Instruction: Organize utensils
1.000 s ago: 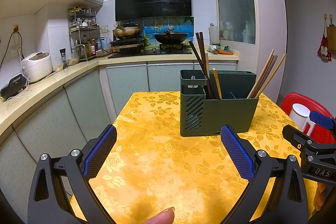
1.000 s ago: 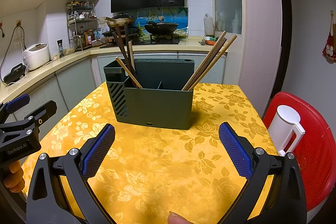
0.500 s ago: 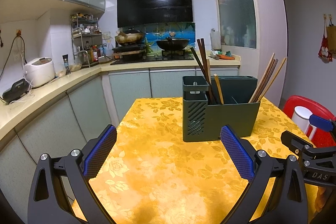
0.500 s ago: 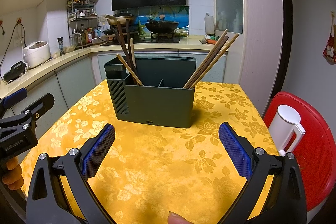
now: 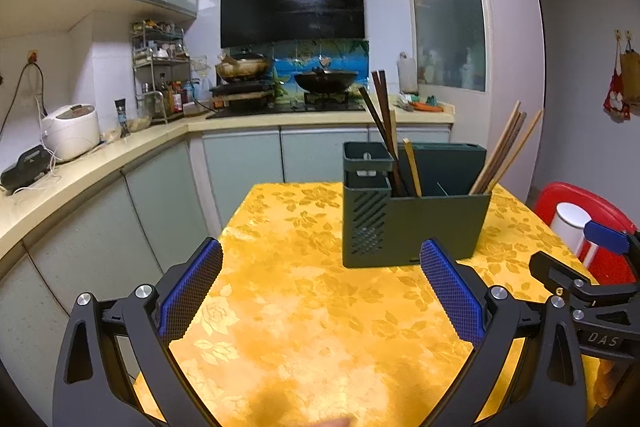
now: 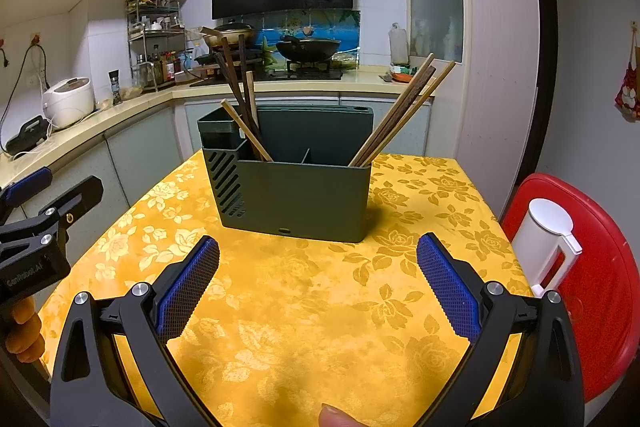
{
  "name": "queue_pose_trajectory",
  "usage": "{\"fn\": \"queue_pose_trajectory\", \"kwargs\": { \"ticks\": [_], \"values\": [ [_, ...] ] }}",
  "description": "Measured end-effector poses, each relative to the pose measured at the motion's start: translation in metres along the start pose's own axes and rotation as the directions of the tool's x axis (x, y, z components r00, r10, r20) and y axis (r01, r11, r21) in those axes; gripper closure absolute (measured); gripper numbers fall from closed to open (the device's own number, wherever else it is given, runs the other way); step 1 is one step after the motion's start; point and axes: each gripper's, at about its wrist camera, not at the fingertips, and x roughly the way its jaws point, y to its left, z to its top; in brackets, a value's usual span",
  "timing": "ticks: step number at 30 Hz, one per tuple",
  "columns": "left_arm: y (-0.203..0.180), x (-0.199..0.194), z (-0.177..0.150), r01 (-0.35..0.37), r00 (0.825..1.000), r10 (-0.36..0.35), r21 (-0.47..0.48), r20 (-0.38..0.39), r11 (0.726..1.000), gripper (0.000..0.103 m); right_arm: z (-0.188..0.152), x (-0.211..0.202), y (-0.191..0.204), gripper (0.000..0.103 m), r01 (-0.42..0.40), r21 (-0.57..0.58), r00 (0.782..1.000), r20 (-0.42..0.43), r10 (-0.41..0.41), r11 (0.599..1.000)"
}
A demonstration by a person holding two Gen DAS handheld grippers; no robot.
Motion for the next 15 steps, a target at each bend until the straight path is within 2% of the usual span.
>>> {"fn": "queue_pose_trajectory", "kwargs": {
  "ticks": [15],
  "values": [
    [-0.0009, 0.0029, -0.0009, 0.000, 1.000, 0.000, 0.000, -0.015, 1.000, 0.007, -0.0005, -0.0006, 0.0002, 0.007, -0.001, -0.003, 1.000, -0.002, 0.001, 1.000]
  ]
}}
